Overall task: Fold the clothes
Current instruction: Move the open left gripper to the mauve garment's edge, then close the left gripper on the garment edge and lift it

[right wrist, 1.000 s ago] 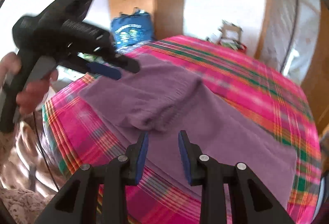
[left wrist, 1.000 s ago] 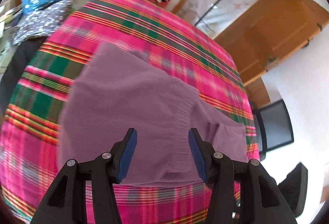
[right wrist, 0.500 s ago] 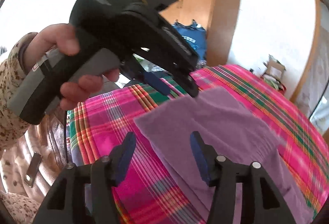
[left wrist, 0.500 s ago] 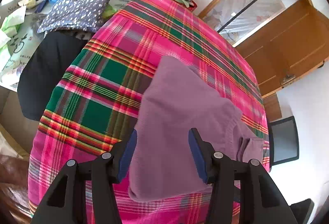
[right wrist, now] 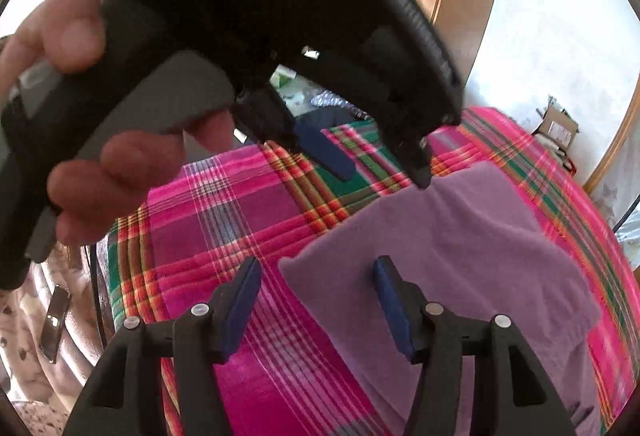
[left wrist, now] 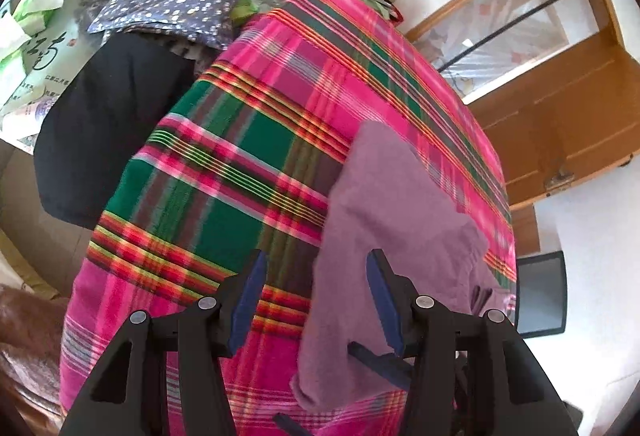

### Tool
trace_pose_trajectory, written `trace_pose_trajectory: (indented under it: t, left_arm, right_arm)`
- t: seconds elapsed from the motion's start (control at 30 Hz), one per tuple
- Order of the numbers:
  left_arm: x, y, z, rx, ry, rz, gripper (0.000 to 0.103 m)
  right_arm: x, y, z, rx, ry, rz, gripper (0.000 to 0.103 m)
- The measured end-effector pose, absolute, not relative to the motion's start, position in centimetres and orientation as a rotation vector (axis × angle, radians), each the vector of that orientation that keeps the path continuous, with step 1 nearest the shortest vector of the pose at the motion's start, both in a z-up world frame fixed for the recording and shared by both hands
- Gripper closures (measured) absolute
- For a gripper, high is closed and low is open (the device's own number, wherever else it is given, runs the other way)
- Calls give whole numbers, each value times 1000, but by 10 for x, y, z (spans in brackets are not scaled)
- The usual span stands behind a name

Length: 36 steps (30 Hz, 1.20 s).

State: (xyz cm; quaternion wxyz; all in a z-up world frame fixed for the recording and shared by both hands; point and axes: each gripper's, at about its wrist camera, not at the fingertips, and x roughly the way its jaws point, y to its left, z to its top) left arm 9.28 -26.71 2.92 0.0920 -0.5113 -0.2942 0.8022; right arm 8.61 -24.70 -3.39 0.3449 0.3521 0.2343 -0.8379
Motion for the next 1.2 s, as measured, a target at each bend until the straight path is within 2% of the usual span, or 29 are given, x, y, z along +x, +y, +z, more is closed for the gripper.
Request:
trace_pose_trajectory:
  t: [0.17,0.47,0.73,1.17,1.2]
  left_arm:
    - [80,-266,24,-1523,-873,2353,49]
    - [44,-255,16,-1520,-890,2264,48]
    - [26,-243,6,-1536,-887,2211,48]
    - [11,-235,2,-1515,-925,2122,49]
    - [10,-236,1,-1516,-938,2116,52]
  right_arm:
    - [81,-256,-45,931,722,-2249,44]
    - [68,-251,-47,1007,637,-2271,56]
    - [64,-245,-47,995,608,-2299,81]
    - [57,-229,-46,1000,527,-2302,86]
    - [57,-228,-47,999,522,-2303,86]
